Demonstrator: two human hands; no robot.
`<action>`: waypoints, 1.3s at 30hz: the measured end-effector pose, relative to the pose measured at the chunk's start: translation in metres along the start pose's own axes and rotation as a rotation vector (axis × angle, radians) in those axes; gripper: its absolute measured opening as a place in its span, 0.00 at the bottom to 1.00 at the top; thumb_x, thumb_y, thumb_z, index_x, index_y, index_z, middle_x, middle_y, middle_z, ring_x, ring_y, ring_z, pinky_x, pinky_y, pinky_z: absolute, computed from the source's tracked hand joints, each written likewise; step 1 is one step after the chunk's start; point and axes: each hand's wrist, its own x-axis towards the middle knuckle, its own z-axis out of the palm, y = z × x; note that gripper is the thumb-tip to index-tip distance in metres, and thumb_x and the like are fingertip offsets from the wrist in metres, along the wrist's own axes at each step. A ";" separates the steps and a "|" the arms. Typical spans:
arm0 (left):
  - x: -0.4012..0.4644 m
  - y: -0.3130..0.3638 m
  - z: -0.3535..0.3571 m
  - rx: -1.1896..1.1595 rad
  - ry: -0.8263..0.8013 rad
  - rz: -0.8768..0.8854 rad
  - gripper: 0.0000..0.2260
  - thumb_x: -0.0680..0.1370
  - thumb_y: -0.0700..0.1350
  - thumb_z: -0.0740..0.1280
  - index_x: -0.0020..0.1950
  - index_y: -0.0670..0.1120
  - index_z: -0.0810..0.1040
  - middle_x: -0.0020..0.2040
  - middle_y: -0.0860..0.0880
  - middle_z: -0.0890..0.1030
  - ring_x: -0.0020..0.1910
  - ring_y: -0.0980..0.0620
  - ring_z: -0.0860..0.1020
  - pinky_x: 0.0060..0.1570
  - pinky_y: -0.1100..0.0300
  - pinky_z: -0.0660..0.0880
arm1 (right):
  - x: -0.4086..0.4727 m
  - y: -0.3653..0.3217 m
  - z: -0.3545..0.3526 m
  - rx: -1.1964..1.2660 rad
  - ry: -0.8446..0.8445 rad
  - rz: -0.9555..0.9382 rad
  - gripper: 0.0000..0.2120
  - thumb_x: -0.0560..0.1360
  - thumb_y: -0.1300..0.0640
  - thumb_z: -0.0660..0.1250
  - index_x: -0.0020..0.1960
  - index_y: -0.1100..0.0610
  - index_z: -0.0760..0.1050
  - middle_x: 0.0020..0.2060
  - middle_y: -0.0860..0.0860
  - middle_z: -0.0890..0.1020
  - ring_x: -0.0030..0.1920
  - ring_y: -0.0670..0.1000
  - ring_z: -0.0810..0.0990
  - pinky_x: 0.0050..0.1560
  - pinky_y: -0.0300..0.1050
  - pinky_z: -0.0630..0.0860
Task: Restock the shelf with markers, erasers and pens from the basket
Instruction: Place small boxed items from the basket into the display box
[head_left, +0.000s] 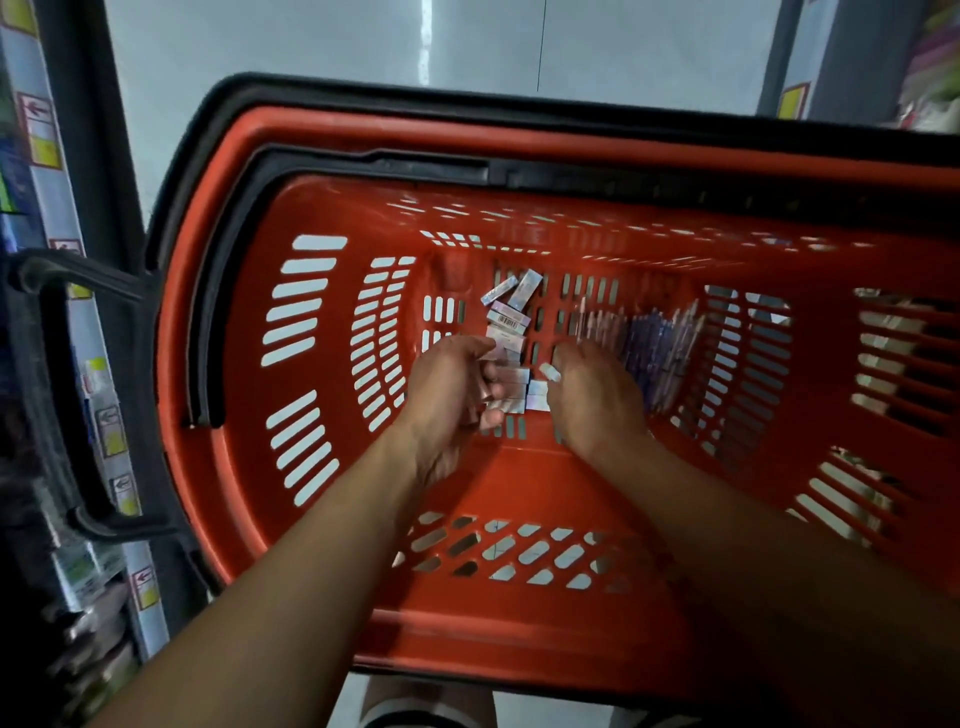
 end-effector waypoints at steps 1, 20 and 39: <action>-0.005 0.004 0.001 0.016 0.011 0.012 0.08 0.78 0.47 0.63 0.54 0.47 0.79 0.35 0.51 0.74 0.30 0.55 0.73 0.25 0.63 0.66 | -0.006 -0.001 -0.006 0.040 0.005 -0.005 0.15 0.79 0.59 0.69 0.65 0.56 0.76 0.57 0.52 0.79 0.56 0.53 0.79 0.54 0.47 0.77; -0.264 0.059 0.055 0.095 -0.007 0.322 0.16 0.79 0.42 0.63 0.59 0.53 0.86 0.45 0.47 0.84 0.33 0.53 0.73 0.31 0.58 0.59 | -0.185 -0.071 -0.221 0.796 0.202 -0.029 0.16 0.81 0.61 0.66 0.67 0.49 0.79 0.58 0.45 0.84 0.55 0.45 0.83 0.61 0.49 0.80; -0.487 0.070 0.025 0.536 -0.299 0.762 0.07 0.81 0.51 0.71 0.45 0.51 0.84 0.34 0.52 0.78 0.28 0.58 0.71 0.25 0.63 0.66 | -0.408 -0.165 -0.322 0.846 0.609 -0.168 0.19 0.74 0.55 0.71 0.64 0.45 0.81 0.56 0.40 0.83 0.55 0.43 0.82 0.56 0.49 0.82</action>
